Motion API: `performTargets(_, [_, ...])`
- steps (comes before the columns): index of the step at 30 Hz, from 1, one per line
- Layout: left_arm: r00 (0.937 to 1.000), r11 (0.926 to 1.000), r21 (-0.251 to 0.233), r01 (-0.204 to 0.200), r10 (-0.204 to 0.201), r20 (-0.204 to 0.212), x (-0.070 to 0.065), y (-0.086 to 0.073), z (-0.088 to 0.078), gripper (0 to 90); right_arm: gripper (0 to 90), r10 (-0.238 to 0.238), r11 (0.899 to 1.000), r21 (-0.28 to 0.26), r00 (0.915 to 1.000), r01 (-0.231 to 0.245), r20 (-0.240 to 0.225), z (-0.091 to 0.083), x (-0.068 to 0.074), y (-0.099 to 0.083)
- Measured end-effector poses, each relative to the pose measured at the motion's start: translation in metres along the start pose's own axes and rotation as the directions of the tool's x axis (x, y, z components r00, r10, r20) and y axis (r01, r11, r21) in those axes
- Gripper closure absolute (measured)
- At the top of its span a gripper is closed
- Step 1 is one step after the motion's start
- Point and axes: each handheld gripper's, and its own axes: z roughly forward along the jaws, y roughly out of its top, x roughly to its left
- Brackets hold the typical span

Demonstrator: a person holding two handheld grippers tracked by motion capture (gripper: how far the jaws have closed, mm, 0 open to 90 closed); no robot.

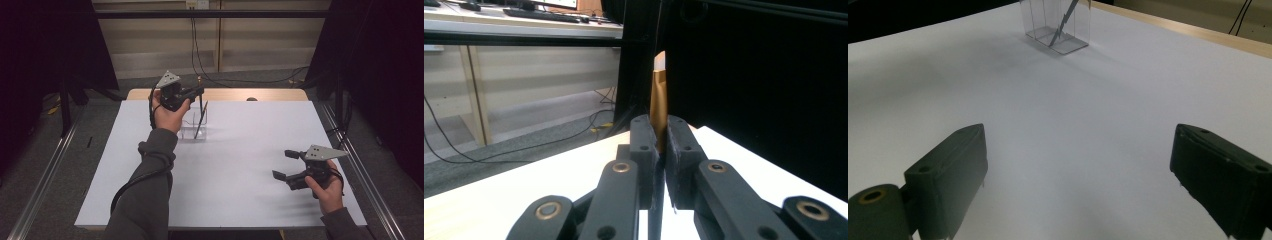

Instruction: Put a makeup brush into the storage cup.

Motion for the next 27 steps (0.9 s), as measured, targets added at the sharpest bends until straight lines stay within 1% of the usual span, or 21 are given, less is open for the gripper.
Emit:
performTargets(2, [0.9999,0.9998,0.013,-0.012,0.012,-0.001,0.001,-0.001,0.000,83.7,7.7,-0.003,1.000,-0.003,1.0000,0.003,-0.001,0.000,0.000,0.000])
performTargets(3, [0.9998,0.9998,0.011,-0.016,0.016,-0.012,0.001,-0.002,0.000,83.7,7.7,-0.004,1.000,-0.003,1.0000,0.004,-0.002,0.000,0.000,0.000])
performTargets(4, [0.9999,0.9999,0.009,-0.007,0.007,-0.010,0.001,-0.003,0.001,83.7,7.7,-0.004,1.000,-0.002,1.0000,0.004,-0.001,0.000,0.000,0.000])
performTargets(6, [0.9996,0.9995,0.019,-0.025,0.025,-0.010,0.002,-0.004,0.001,83.7,7.7,-0.001,1.000,-0.001,1.0000,0.001,-0.002,0.000,0.000,0.000])
performTargets(7, [0.9998,0.9998,0.012,-0.018,0.018,-0.011,0.002,-0.006,0.002,83.7,7.7,-0.002,1.000,-0.001,1.0000,0.002,-0.001,0.000,0.000,0.000])
performTargets(8, [0.9997,0.9997,0.018,-0.018,0.019,-0.016,0.002,-0.006,0.002,83.7,7.7,-0.002,1.000,-0.001,1.0000,0.002,-0.002,0.000,0.000,0.000])
performTargets(9, [0.9999,0.9999,0.013,-0.007,0.007,-0.009,0.002,-0.008,0.003,83.7,7.7,-0.003,1.000,-0.002,1.0000,0.003,0.000,0.000,0.000,0.000])
performTargets(10, [0.9998,0.9999,0.013,-0.007,0.008,-0.017,0.001,-0.009,0.004,83.7,7.7,-0.003,1.000,-0.001,1.0000,0.003,0.001,0.000,0.000,0.000])
performTargets(11, [0.9999,0.9999,0.010,-0.003,0.003,-0.012,0.001,-0.010,0.005,83.7,7.7,-0.002,1.000,0.000,1.0000,0.002,-0.001,0.000,0.000,0.000])
performTargets(12, [0.9996,0.9996,0.021,-0.020,0.021,-0.019,0.002,-0.010,0.005,83.7,7.7,-0.001,1.000,0.001,1.0000,0.001,-0.001,0.000,0.000,0.000])
performTargets(14, [0.9997,0.9998,0.014,-0.010,0.011,-0.020,0.001,-0.013,0.006,83.7,7.7,0.001,1.000,0.001,1.0000,-0.001,-0.001,0.000,0.000,0.000])
performTargets(15, [0.9995,0.9992,0.030,-0.026,0.026,-0.019,0.002,-0.013,0.006,83.7,7.7,0.000,1.000,0.001,1.0000,0.000,-0.002,0.000,0.000,0.000])
performTargets(16, [0.9998,0.9999,0.014,-0.006,0.007,-0.018,0.001,-0.015,0.007,83.7,7.7,-0.001,1.000,0.001,1.0000,0.001,-0.002,0.000,0.000,0.000])
performTargets(18, [0.9996,0.9997,0.022,-0.008,0.008,-0.026,0.001,-0.016,0.008,83.7,7.7,0.000,1.000,0.001,1.0000,0.000,-0.001,0.000,0.000,0.000])
performTargets(19, [0.9998,0.9998,0.017,-0.009,0.009,-0.017,0.001,-0.017,0.008,83.7,7.7,-0.001,1.000,0.000,1.0000,0.001,-0.003,0.000,0.000,0.000])
performTargets(20, [0.9994,0.9997,0.020,-0.014,0.015,-0.030,0.001,-0.017,0.007,83.6,7.7,-0.001,1.000,0.000,1.0000,0.001,-0.003,0.000,0.000,0.000])
performTargets(22, [0.9997,0.9997,0.021,-0.012,0.013,-0.021,0.001,-0.018,0.008,83.6,7.7,-0.001,1.000,0.000,1.0000,0.001,0.000,-0.001,0.000,-0.001])
performTargets(25, [0.9992,0.9998,0.017,-0.010,0.010,-0.037,0.000,-0.019,0.008,83.6,7.7,-0.001,1.000,-0.001,1.0000,0.001,0.003,-0.001,0.000,-0.001])
performTargets(26, [0.9994,0.9998,0.013,-0.016,0.016,-0.032,0.001,-0.020,0.008,83.6,7.7,-0.001,1.000,-0.002,1.0000,0.001,0.002,-0.001,0.000,-0.001])
performTargets(27, [0.9996,0.9999,0.012,-0.011,0.012,-0.027,0.000,-0.020,0.008,83.6,7.7,-0.001,1.000,-0.002,1.0000,0.001,0.003,-0.001,0.000,-0.001])
